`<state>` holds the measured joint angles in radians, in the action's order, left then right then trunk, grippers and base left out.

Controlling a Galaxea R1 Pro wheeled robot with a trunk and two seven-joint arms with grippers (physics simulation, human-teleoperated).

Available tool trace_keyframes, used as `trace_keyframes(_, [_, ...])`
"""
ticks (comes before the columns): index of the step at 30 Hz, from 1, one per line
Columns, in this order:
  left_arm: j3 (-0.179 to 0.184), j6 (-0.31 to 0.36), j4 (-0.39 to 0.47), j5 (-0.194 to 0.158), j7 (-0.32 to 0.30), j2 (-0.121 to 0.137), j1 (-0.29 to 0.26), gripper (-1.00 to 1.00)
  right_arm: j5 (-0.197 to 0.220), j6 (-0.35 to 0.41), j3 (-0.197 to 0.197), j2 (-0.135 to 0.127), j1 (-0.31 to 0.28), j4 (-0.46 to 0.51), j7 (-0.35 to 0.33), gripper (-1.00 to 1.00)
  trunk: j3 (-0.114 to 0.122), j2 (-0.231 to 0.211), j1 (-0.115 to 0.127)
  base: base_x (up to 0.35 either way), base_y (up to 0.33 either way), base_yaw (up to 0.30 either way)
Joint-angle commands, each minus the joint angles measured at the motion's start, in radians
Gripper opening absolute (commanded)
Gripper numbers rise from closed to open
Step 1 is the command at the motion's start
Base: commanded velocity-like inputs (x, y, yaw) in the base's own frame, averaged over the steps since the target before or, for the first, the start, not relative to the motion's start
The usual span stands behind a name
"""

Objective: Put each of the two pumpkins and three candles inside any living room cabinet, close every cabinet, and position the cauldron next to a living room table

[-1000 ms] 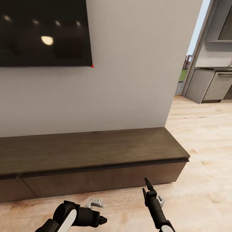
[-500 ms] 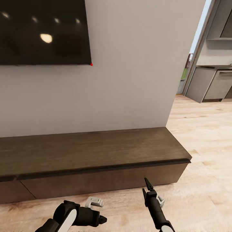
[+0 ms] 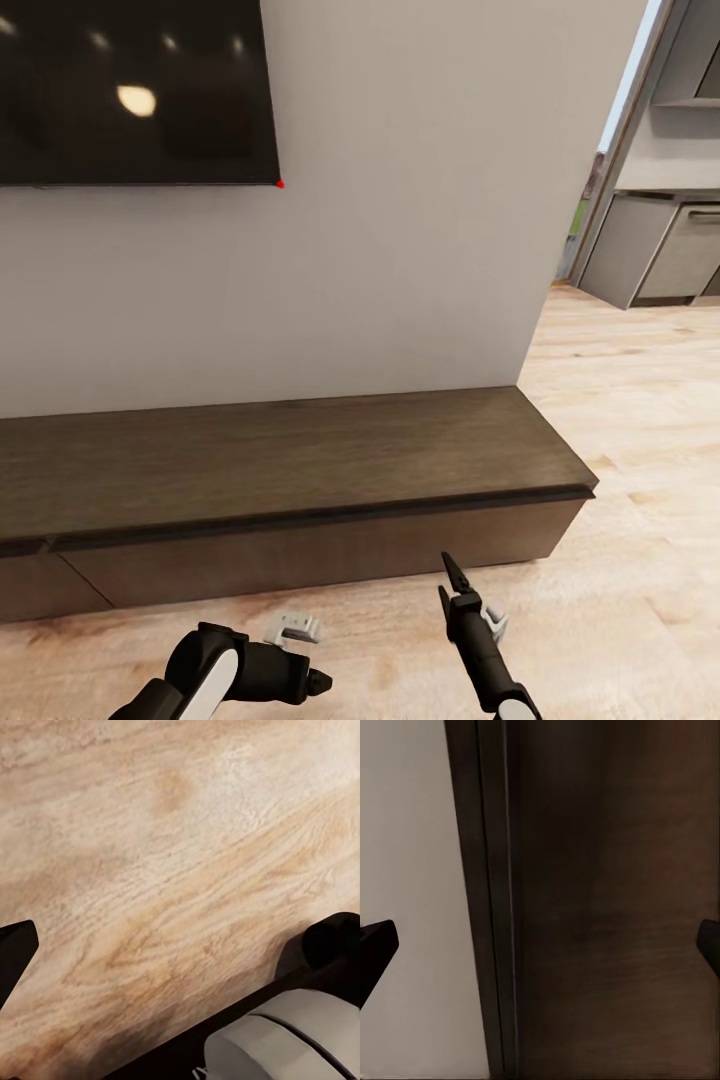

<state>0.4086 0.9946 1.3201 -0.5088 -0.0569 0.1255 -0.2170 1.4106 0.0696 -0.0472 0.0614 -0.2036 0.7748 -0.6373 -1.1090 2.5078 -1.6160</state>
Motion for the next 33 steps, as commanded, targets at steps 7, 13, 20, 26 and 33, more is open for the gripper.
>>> trace_keyframes(7, [0.001, 0.003, 0.001, 0.005, -0.006, 0.001, -0.001, 1.0, -0.034, 0.01, 0.0, 0.0, 0.0, 0.001, -0.005, 1.0, -0.001, 0.0, 0.0, 0.0, 0.0, 0.0])
trace_keyframes(13, [0.002, 0.003, 0.001, 0.002, -0.006, 0.001, -0.001, 1.0, -0.037, 0.011, 0.0, 0.0, 0.0, 0.001, -0.004, 1.0, -0.001, 0.0, 0.0, 0.073, 0.022, 0.0])
trace_keyframes(20, [0.002, 0.003, 0.001, 0.002, -0.006, 0.001, -0.001, 1.0, -0.039, 0.01, 0.0, 0.0, 0.0, 0.001, -0.004, 1.0, -0.001, 0.0, 0.0, 0.09, 0.018, 0.0])
trace_keyframes(26, [0.002, 0.003, 0.001, 0.003, -0.006, 0.002, -0.001, 1.0, -0.039, 0.008, 0.0, 0.0, 0.0, 0.001, -0.004, 1.0, -0.001, 0.0, 0.0, 0.094, 0.01, 0.0])
trace_keyframes(33, [0.0, 0.003, 0.001, 0.003, -0.006, 0.002, -0.001, 1.0, -0.039, 0.007, 0.0, 0.001, 0.0, 0.001, -0.004, 1.0, -0.001, 0.0, 0.0, 0.097, 0.001, 0.0])
